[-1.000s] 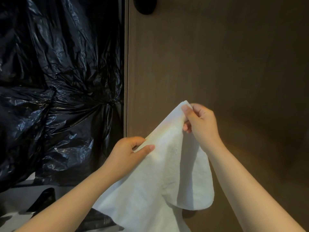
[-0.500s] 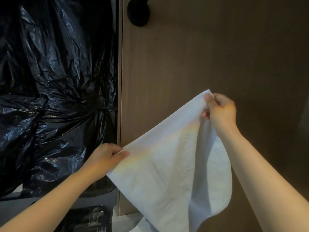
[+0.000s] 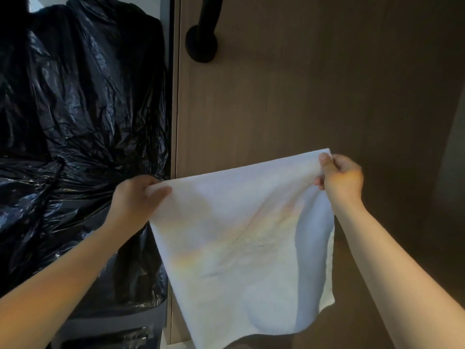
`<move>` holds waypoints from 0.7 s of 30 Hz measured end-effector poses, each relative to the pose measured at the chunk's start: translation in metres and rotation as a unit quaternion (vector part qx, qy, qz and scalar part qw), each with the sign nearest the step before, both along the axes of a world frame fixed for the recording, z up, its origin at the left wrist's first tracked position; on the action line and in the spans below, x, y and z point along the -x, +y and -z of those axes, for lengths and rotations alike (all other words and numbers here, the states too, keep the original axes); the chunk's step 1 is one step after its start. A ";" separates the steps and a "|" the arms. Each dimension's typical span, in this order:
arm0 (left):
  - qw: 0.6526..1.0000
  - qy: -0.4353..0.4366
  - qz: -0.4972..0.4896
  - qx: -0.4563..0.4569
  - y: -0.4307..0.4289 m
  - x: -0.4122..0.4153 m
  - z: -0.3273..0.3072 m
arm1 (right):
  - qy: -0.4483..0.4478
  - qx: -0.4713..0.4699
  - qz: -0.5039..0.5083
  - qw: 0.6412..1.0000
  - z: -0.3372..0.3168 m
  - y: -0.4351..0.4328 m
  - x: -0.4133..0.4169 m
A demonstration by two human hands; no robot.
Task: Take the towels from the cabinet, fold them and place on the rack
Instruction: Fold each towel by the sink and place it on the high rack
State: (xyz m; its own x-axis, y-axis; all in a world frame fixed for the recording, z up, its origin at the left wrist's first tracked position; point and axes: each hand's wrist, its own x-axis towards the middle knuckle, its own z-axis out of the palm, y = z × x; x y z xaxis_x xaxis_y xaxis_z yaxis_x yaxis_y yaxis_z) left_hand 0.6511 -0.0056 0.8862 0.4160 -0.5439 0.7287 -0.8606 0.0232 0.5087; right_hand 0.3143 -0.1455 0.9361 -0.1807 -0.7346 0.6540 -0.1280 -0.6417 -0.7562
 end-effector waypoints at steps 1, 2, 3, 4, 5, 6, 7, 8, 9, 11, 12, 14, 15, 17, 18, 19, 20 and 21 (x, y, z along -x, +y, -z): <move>1.000 0.011 -0.003 0.023 -0.001 -0.002 -0.004 | 0.006 -0.001 0.004 1.000 0.002 -0.001 0.001; 0.998 0.034 -0.004 0.046 -0.002 -0.004 -0.006 | 0.014 0.001 0.010 1.000 0.004 -0.001 0.002; 0.996 0.063 0.001 0.066 -0.003 -0.006 -0.008 | 0.027 0.006 0.026 0.999 0.006 -0.002 0.002; 0.993 0.089 0.005 0.083 -0.004 -0.007 -0.009 | 0.044 0.013 0.053 0.998 0.007 -0.003 0.003; 0.990 0.104 0.006 0.093 -0.004 -0.008 -0.010 | 0.061 0.018 0.084 0.994 0.009 -0.003 0.003; 0.989 0.112 0.007 0.097 -0.005 -0.008 -0.011 | 0.071 0.024 0.104 0.992 0.010 -0.003 0.003; 0.988 0.118 0.008 0.098 -0.006 -0.008 -0.012 | 0.076 0.031 0.107 0.991 0.012 -0.002 0.003; 0.987 0.125 0.012 0.097 -0.007 -0.009 -0.011 | 0.079 0.040 0.099 0.991 0.013 -0.002 0.002; 0.987 0.133 0.015 0.094 -0.008 -0.009 -0.010 | 0.078 0.046 0.088 0.992 0.015 -0.001 0.001; 0.985 0.147 0.019 0.094 -0.009 -0.007 -0.008 | 0.071 0.051 0.072 0.994 0.019 0.000 -0.001; 0.983 0.155 0.020 0.099 -0.010 -0.006 -0.006 | 0.066 0.054 0.066 0.994 0.021 0.001 -0.002; 0.976 0.182 0.026 0.116 -0.011 -0.005 -0.003 | 0.056 0.057 0.060 0.995 0.026 0.000 -0.003; 0.973 0.195 0.030 0.118 -0.012 -0.005 -0.003 | 0.057 0.051 0.059 0.995 0.028 -0.001 -0.004; 0.972 0.209 0.034 0.099 -0.014 -0.004 -0.002 | 0.083 0.026 0.064 0.994 0.032 -0.005 -0.004; 0.973 0.212 0.035 0.084 -0.014 -0.003 -0.002 | 0.101 0.012 0.072 0.992 0.035 -0.007 -0.005; 0.972 0.219 0.036 0.076 -0.015 -0.002 -0.001 | 0.121 0.001 0.085 0.989 0.038 -0.009 -0.005; 0.969 0.231 0.038 0.075 -0.015 -0.001 -0.002 | 0.138 -0.007 0.101 0.985 0.041 -0.010 -0.005; 0.966 0.243 0.042 0.080 -0.015 0.001 -0.002 | 0.150 -0.011 0.117 0.982 0.044 -0.011 -0.006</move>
State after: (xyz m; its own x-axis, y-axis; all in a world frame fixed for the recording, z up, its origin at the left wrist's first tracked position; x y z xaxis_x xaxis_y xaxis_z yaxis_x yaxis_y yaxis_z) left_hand 0.6502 -0.0207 0.8879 0.6897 -0.4864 0.5363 -0.5130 0.1945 0.8361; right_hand 0.3206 -0.1561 0.8925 -0.1481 -0.7106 0.6878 -0.4889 -0.5519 -0.6755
